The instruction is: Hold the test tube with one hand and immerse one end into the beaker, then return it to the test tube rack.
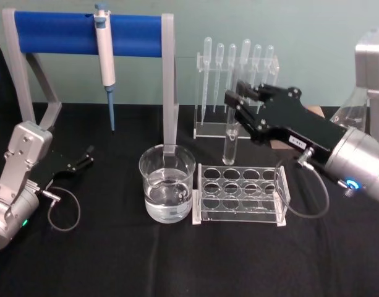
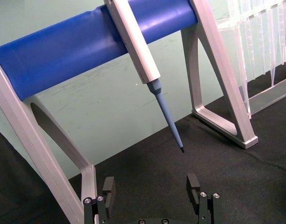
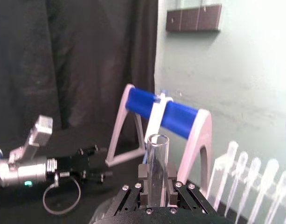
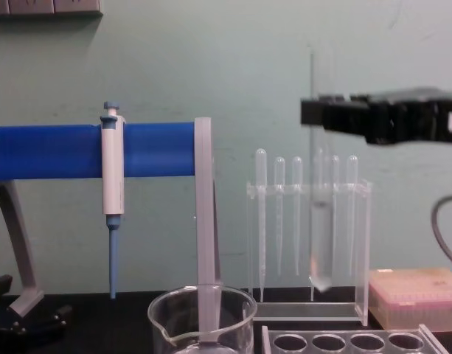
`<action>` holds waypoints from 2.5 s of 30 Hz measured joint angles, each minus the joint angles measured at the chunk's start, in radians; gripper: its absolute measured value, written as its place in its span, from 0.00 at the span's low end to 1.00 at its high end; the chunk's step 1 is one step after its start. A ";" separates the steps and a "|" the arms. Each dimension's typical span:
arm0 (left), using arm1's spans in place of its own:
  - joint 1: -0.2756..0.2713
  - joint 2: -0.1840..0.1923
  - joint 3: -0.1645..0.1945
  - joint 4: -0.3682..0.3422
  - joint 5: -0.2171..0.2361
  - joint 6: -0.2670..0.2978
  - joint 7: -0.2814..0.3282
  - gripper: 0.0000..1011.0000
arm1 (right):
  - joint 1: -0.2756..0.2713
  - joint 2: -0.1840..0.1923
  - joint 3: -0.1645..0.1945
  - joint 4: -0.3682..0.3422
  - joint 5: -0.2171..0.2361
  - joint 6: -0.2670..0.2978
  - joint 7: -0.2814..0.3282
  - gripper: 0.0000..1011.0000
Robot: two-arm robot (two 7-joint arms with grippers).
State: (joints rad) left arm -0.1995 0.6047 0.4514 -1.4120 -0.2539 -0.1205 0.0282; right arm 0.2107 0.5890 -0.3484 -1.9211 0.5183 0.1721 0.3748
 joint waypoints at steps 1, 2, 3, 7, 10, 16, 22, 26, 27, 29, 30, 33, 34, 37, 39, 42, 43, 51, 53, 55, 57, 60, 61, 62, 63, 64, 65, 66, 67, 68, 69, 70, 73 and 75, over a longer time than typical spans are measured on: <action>0.000 0.000 0.000 0.000 0.000 0.000 0.000 0.99 | -0.007 0.002 0.001 0.002 -0.001 -0.001 -0.001 0.22; 0.000 0.000 0.000 0.000 0.000 0.000 0.000 0.99 | -0.012 0.003 0.001 0.006 -0.001 -0.003 -0.002 0.22; 0.000 0.000 0.000 0.000 0.000 0.000 0.000 0.99 | -0.020 0.004 0.001 0.014 -0.004 -0.006 -0.003 0.22; 0.000 0.000 0.000 0.000 0.000 0.000 0.000 0.99 | -0.029 -0.003 -0.004 0.041 -0.012 -0.014 -0.002 0.22; 0.000 0.000 0.000 0.000 0.000 0.000 0.000 0.99 | -0.030 -0.012 -0.010 0.063 -0.019 -0.018 -0.001 0.22; 0.000 0.000 0.000 0.000 0.000 0.000 0.000 0.99 | -0.022 -0.030 -0.024 0.104 -0.032 -0.027 0.010 0.22; 0.000 0.000 0.000 0.000 0.000 0.000 0.000 0.99 | -0.001 -0.047 -0.043 0.140 -0.054 -0.024 0.021 0.22; 0.000 0.000 0.000 0.000 0.000 0.000 0.000 0.99 | 0.008 -0.053 -0.048 0.149 -0.064 -0.017 0.022 0.22; 0.000 0.000 0.000 0.000 0.000 0.000 0.000 0.99 | 0.009 -0.054 -0.048 0.150 -0.067 -0.014 0.022 0.22; 0.000 0.000 0.000 0.000 0.000 0.000 0.000 0.99 | 0.009 -0.055 -0.048 0.151 -0.069 -0.012 0.022 0.22; 0.000 0.000 0.000 0.000 0.000 0.000 0.000 0.99 | 0.009 -0.056 -0.048 0.152 -0.070 -0.011 0.022 0.22; 0.000 0.000 0.000 0.000 0.000 0.000 0.000 0.99 | 0.007 -0.057 -0.047 0.153 -0.075 -0.006 0.022 0.22; 0.000 0.000 0.000 0.000 0.000 0.000 0.000 0.99 | 0.006 -0.057 -0.047 0.154 -0.076 -0.005 0.022 0.22; 0.000 0.000 0.000 0.000 0.000 0.000 0.000 0.99 | 0.003 -0.060 -0.047 0.162 -0.080 -0.002 0.021 0.22; 0.000 0.000 0.000 0.000 0.000 0.000 0.000 0.99 | 0.002 -0.061 -0.047 0.168 -0.081 -0.001 0.022 0.22; 0.000 0.000 0.000 0.000 0.000 0.000 0.000 0.99 | 0.005 -0.064 -0.052 0.184 -0.087 0.002 0.026 0.22; 0.000 0.000 0.000 0.000 0.000 0.000 0.000 0.99 | 0.006 -0.065 -0.054 0.188 -0.089 0.003 0.027 0.22; 0.000 0.000 0.000 0.000 0.000 0.000 0.000 0.99 | 0.028 -0.071 -0.076 0.228 -0.111 0.016 0.046 0.22; 0.000 0.000 0.000 0.000 0.000 0.000 0.000 0.99 | 0.034 -0.071 -0.083 0.236 -0.118 0.023 0.050 0.22; 0.000 0.000 0.000 0.000 0.000 0.000 0.000 0.99 | 0.039 -0.071 -0.088 0.240 -0.125 0.031 0.053 0.22; 0.000 0.000 0.000 0.000 0.000 0.000 0.000 0.99 | 0.043 -0.071 -0.093 0.243 -0.131 0.037 0.056 0.22; 0.000 0.000 0.000 0.000 0.000 0.000 0.000 0.99 | 0.045 -0.071 -0.096 0.244 -0.135 0.044 0.057 0.24; 0.000 0.000 0.000 0.000 0.000 0.000 0.000 0.99 | 0.046 -0.071 -0.097 0.244 -0.138 0.047 0.057 0.27; 0.000 0.000 0.000 0.000 0.000 0.000 0.000 0.99 | 0.046 -0.071 -0.097 0.245 -0.139 0.048 0.057 0.28; 0.000 0.000 0.000 0.000 0.000 0.000 0.000 0.99 | 0.046 -0.071 -0.098 0.245 -0.140 0.050 0.057 0.31; 0.000 0.000 0.000 0.000 0.000 0.000 0.000 0.99 | 0.046 -0.071 -0.098 0.245 -0.141 0.051 0.057 0.35; 0.000 0.000 0.000 0.000 0.000 0.000 0.000 0.99 | 0.046 -0.071 -0.098 0.244 -0.142 0.053 0.057 0.35; 0.000 0.000 0.000 0.000 0.000 0.000 0.000 0.99 | 0.046 -0.071 -0.098 0.240 -0.146 0.057 0.056 0.41; 0.000 0.000 0.000 0.000 0.000 0.000 0.000 0.99 | 0.046 -0.071 -0.098 0.240 -0.146 0.057 0.056 0.42; 0.000 0.000 0.000 0.000 0.000 0.000 0.000 0.99 | 0.042 -0.069 -0.097 0.230 -0.149 0.063 0.052 0.47; 0.000 0.000 0.000 0.000 0.000 0.000 0.000 0.99 | 0.039 -0.068 -0.097 0.226 -0.150 0.066 0.050 0.51; 0.000 0.000 0.000 0.000 0.000 0.000 0.000 0.99 | 0.035 -0.066 -0.096 0.219 -0.151 0.071 0.048 0.53; 0.000 0.000 0.000 0.000 0.000 0.000 0.000 0.99 | 0.007 -0.050 -0.085 0.184 -0.154 0.097 0.030 0.63; 0.000 0.000 0.000 0.000 0.000 0.000 0.000 0.99 | -0.022 -0.034 -0.071 0.152 -0.154 0.116 0.017 0.68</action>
State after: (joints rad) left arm -0.1995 0.6047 0.4514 -1.4120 -0.2539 -0.1205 0.0283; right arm 0.1884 0.5546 -0.4198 -1.7690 0.3646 0.2880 0.3915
